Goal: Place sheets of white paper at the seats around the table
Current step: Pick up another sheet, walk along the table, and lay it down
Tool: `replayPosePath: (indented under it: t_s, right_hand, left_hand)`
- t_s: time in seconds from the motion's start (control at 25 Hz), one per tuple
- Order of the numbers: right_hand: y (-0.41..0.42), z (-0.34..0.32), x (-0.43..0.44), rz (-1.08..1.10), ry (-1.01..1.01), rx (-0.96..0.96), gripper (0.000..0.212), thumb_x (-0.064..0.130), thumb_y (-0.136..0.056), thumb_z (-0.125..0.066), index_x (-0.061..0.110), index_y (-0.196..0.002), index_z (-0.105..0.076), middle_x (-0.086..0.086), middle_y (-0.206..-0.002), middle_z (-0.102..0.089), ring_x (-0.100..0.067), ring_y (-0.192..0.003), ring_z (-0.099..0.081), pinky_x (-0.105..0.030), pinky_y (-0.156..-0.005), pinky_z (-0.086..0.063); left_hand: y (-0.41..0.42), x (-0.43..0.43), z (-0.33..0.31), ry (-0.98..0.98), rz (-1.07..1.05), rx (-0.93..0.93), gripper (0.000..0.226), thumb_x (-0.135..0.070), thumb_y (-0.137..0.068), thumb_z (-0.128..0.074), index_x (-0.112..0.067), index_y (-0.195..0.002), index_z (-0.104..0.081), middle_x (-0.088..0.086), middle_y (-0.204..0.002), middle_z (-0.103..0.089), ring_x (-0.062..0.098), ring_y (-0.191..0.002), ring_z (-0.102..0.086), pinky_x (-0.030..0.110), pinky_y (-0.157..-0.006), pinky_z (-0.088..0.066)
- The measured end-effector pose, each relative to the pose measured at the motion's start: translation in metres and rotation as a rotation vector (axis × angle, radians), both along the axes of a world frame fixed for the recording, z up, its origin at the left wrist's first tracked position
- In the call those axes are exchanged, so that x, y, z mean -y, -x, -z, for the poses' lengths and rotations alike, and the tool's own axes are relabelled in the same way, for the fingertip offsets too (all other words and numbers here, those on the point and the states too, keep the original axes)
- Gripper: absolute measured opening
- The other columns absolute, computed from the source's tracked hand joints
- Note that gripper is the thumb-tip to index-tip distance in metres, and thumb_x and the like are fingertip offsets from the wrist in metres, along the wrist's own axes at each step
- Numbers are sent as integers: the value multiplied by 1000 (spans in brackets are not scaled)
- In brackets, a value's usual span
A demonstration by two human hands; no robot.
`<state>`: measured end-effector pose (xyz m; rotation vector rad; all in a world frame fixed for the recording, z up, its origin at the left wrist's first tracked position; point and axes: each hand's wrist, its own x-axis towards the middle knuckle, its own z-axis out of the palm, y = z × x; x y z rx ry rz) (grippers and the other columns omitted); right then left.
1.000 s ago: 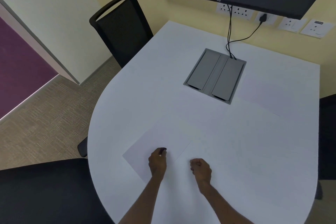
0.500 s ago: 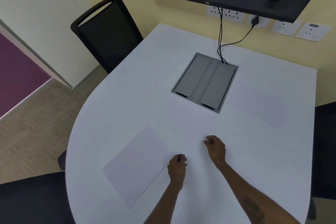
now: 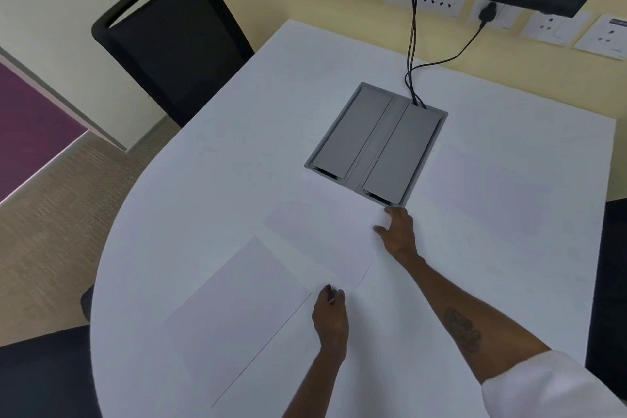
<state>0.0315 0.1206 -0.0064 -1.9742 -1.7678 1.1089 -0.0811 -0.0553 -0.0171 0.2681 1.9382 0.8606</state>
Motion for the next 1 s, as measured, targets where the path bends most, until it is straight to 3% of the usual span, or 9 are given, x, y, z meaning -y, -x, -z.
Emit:
replayPosePath:
  t_s: [0.2, 0.36, 0.52, 0.6, 0.72, 0.8, 0.88, 1.0]
  right_hand:
    - [3, 15, -2, -182, 99, 87, 77, 19, -95, -62, 4, -156, -17, -12, -167, -7, -24, -155, -7, -37, -126, -11]
    - [2, 24, -1, -226, 115, 126, 75, 17, -98, -57, 5, -156, -12, -12, -167, -3, -25, -155, -1, -39, -127, -6]
    - [0, 27, 0, -225, 108, 126, 73, 15, -98, -57, 7, -157, -14, -10, -167, -6, -24, -155, -3, -39, -127, -8]
    - [-1, 28, 3, -223, 108, 134, 72, 16, -98, -56, 8, -157, -15, -8, -167, -7, -23, -155, -3, -39, -127, -8]
    - [-1, 29, 9, -211, 100, 148, 71, 18, -99, -55, 9, -157, -16, -7, -167, -8, -22, -155, -3, -38, -127, -8]
    - [0, 29, 16, -211, 99, 159, 70, 19, -99, -55, 8, -157, -16, -8, -167, -8, -23, -155, -4, -38, -127, -8]
    - [1, 28, 24, -204, 98, 159, 70, 20, -99, -55, 8, -157, -16, -9, -167, -10, -23, -155, -5, -38, -127, -9]
    - [0, 23, 32, -125, 89, 121, 65, 24, -100, -54, 10, -156, -24, -7, -165, -20, -23, -154, -15, -38, -126, -16]
  left_hand:
    - [-11, -23, 1, 23, -156, 100, 15, -13, -92, -55, -6, -78, -56, 5, -73, -54, 23, -70, -47, 34, -73, -43]
    - [-12, -39, 4, 11, -335, 307, 16, -13, -95, -55, -10, -80, -56, 8, -79, -50, 16, -68, -48, 33, -78, -49]
    - [-10, -47, 9, -49, -440, 438, 11, -22, -98, -59, -14, -104, -64, 1, -98, -64, 21, -98, -59, 39, -99, -51]
    - [-9, -48, 14, -56, -411, 384, 11, -26, -98, -60, -15, -100, -63, 0, -92, -62, 18, -90, -58, 36, -93, -51]
    - [-7, -48, 20, -3, -272, 135, 26, -31, -95, -62, -8, -83, -61, 10, -80, -62, 22, -73, -56, 38, -81, -52]
    - [-4, -47, 21, 23, -216, 23, 21, -26, -93, -63, -6, -90, -61, 12, -85, -67, 27, -76, -62, 44, -86, -56]
    - [0, -43, 16, -10, -217, 42, 11, -15, -94, -61, -7, -101, -62, 10, -92, -69, 28, -82, -66, 49, -90, -59]
    - [8, -39, 12, 3, -160, -3, 22, -9, -94, -56, -8, -116, -62, 11, -105, -70, 31, -92, -67, 50, -88, -60]
